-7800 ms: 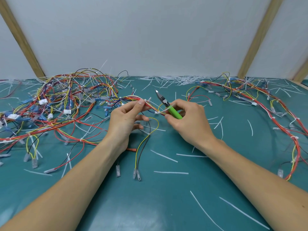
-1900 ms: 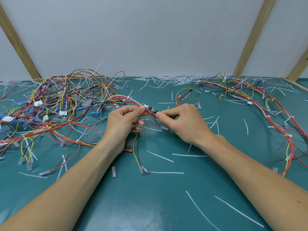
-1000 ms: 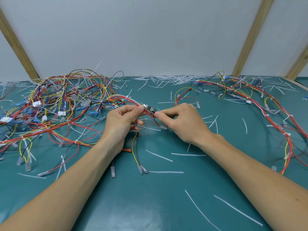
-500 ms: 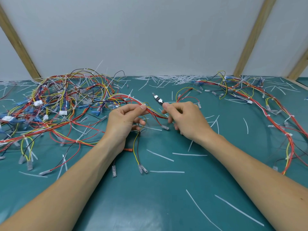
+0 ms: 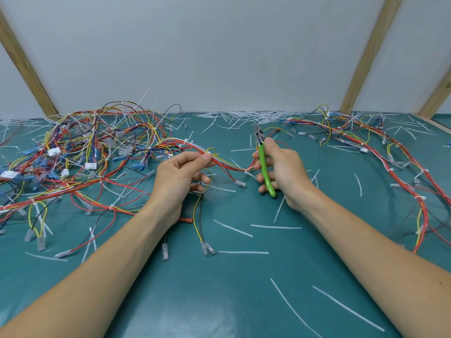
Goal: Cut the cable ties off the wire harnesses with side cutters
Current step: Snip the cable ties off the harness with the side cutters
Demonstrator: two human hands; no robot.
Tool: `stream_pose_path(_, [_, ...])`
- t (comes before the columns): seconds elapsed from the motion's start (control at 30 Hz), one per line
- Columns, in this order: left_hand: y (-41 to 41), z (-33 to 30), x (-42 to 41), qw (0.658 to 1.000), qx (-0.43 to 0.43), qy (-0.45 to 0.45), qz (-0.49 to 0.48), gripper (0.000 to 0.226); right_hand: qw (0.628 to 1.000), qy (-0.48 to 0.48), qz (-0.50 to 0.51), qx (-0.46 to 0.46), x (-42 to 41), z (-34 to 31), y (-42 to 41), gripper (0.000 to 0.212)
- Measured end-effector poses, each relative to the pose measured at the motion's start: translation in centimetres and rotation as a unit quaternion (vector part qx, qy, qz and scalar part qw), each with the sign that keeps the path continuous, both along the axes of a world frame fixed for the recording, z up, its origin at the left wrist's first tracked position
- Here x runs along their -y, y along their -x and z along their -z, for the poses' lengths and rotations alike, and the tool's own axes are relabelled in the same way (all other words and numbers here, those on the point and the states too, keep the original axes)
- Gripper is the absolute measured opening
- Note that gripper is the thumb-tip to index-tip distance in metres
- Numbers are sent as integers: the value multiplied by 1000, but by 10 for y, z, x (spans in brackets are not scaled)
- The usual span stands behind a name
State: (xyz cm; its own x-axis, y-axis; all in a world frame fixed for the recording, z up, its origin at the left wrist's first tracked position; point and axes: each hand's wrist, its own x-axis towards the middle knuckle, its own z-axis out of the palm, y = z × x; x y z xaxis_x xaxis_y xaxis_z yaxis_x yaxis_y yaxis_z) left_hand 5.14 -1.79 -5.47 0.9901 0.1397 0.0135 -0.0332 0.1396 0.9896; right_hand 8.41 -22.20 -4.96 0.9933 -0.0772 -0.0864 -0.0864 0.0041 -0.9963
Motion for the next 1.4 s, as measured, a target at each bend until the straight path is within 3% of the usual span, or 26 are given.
stream_pose_path(0.13, [0,-1,0,1000,1,1,-2,35,1000,8,11,14,-1,3,-1,48])
stream_pose_path(0.23, [0,-1,0,1000,2,-3,-2,34,993,78,17,82,-1,5,2,43])
stream_pose_path(0.47, [0,-3,-2,1000,5,-1,-1,17,950,231,36,207,-3,5,10,13])
stream_pose_path(0.67, [1,-5,-2,1000,2,4,-3,12,904,349,58,240,-1,3,13,17])
stream_pose_path(0.8, [2,-10,-3,1000,-7,24,-18,10,892,362,76,259,5,0,11,21])
stream_pose_path(1.0, [1,-20,-12,991,-6,131,-28,18,884,384,49,261,7,2,12,23])
stream_pose_path(1.2, [4,-21,-11,983,-2,183,26,24,910,303,-76,272,-5,0,21,31])
stream_pose_path(1.4, [2,-20,-16,974,-5,212,85,23,909,298,-172,234,-12,8,22,29])
